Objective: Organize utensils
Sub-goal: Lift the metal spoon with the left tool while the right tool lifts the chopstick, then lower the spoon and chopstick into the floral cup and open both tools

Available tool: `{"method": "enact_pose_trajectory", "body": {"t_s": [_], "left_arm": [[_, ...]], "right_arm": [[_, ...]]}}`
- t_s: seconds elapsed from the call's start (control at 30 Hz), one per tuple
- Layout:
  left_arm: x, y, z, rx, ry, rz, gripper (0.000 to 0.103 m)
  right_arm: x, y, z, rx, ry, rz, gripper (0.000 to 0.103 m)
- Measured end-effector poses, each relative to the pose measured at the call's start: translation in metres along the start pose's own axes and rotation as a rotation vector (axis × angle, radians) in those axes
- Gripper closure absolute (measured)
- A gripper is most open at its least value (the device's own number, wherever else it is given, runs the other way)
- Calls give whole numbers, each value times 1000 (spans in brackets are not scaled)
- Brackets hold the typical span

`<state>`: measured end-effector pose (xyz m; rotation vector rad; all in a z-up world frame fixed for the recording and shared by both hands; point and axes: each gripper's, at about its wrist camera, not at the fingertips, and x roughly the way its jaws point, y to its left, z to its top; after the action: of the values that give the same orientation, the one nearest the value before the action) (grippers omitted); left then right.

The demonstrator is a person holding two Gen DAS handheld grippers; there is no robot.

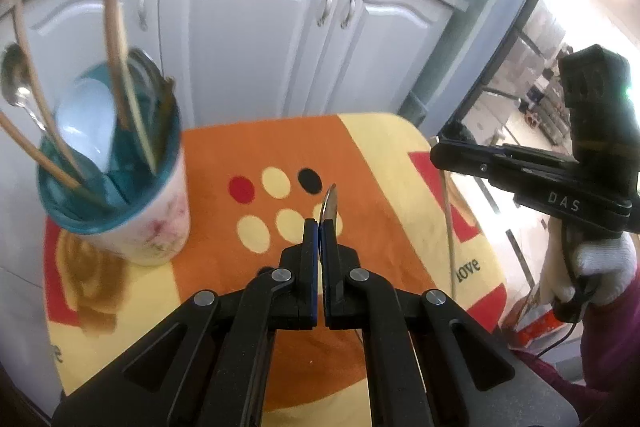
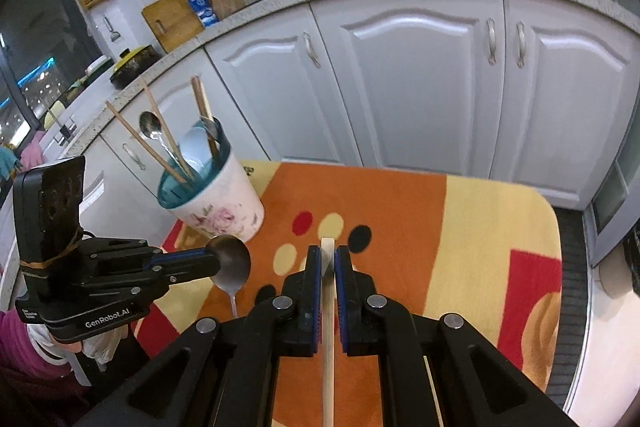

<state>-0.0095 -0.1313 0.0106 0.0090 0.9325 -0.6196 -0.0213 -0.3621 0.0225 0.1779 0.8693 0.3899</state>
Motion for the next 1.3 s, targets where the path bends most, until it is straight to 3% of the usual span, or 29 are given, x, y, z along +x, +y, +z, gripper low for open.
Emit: {"method": "enact_pose_trajectory", "body": {"t_s": [0.63, 0.93, 1.1, 1.3], "left_arm": [[-75, 28, 24, -36, -165, 78, 103], [-121, 57, 51, -83, -259, 112, 103], [-147, 79, 76, -98, -325, 181, 103], [-146, 102, 95, -102, -364, 301, 103]], "right_arm": [[-15, 66, 58, -152, -92, 8, 97], [-23, 100, 94, -210, -160, 36, 97], [-23, 124, 118, -242, -205, 65, 97], [-11, 145, 147, -231, -268, 92, 97]]}}
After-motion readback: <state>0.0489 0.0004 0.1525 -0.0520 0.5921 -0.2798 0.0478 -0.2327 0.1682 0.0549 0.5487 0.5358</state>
